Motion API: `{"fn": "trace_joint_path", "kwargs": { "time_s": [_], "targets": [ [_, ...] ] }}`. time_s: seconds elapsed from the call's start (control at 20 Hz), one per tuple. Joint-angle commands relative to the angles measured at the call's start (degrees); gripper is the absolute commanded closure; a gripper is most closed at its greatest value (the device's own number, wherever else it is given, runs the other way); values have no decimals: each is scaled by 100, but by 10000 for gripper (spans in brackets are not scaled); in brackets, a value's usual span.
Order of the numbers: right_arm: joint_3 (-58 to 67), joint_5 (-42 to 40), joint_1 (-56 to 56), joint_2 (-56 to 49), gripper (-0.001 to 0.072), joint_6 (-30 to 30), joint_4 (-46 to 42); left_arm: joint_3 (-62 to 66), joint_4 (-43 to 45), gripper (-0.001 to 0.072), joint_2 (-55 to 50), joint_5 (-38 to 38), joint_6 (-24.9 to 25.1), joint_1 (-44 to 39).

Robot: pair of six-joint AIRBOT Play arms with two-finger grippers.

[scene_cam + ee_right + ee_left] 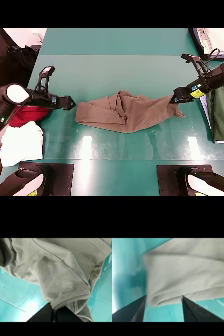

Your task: Fold the shirts.

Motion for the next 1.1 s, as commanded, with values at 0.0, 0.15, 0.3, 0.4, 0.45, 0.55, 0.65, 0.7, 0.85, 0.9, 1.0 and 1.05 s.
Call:
{"fn": "trace_joint_path", "kwargs": {
  "time_s": [0.0, 0.15, 0.3, 0.4, 0.45, 0.55, 0.65, 0.7, 0.85, 0.9, 1.0, 1.05],
  "targets": [
    [0, 2, 26, -11, 687, 72, -26, 601, -1300, 190, -326, 33, 1567, -96],
    [0, 4, 26, -11, 687, 116, -26, 1464, -1316, 189, -1156, -422, 2487, -1045],
    [0, 52, 26, -11, 688, 153, -26, 2092, -664, 129, -2015, -448, 2940, -2249],
    [0, 52, 26, -11, 687, 155, -26, 2247, -321, 129, -2500, -538, 3473, -2791],
    [0, 52, 26, -11, 688, 155, -26, 2247, -297, 129, -2704, -533, 3768, -2981],
    [0, 52, 26, -11, 688, 155, -24, 2247, -166, 129, -3029, -428, 4107, -3206],
    [0, 55, 26, -11, 687, 155, -24, 2249, 37, 129, -3198, -125, 4096, -3259],
    [0, 55, 26, -11, 687, 153, -24, 2249, 81, 129, -3222, 87, 4098, -3257],
    [0, 50, 26, -11, 687, 153, -24, 2308, 114, 129, -3222, 433, 4148, -3259],
    [0, 48, 26, -11, 687, 153, -26, 2363, 90, 130, -3220, 428, 4260, -3259],
    [0, 28, 26, -11, 687, 153, -26, 2428, -236, 130, -3222, 332, 4454, -3259],
    [0, 2, 26, -11, 688, 153, -26, 2426, -540, 131, -3252, 164, 4656, -3261]
  ]
}}
